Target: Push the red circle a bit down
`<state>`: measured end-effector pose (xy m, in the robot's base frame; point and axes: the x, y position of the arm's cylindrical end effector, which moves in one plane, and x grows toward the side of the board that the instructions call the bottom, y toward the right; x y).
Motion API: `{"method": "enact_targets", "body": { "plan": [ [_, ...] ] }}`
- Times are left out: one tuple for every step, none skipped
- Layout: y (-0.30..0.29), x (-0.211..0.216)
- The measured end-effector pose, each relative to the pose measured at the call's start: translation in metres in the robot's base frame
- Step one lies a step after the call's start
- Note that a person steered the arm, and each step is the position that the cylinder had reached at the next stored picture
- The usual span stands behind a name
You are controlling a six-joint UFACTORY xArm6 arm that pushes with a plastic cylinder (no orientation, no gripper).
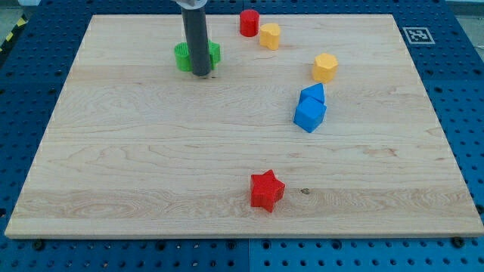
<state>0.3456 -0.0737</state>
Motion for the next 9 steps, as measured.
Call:
{"method": "enact_targets", "body": {
  "plan": [
    [0.045, 0.000],
    [0.112, -0.003],
    [0.121, -0.003],
    [0.104, -0.024],
    [0.077, -0.051],
    [0.067, -0.061],
    [0.044, -0.085],
    [0.013, -0.111],
    [0.025, -0.147]
  ]
}}
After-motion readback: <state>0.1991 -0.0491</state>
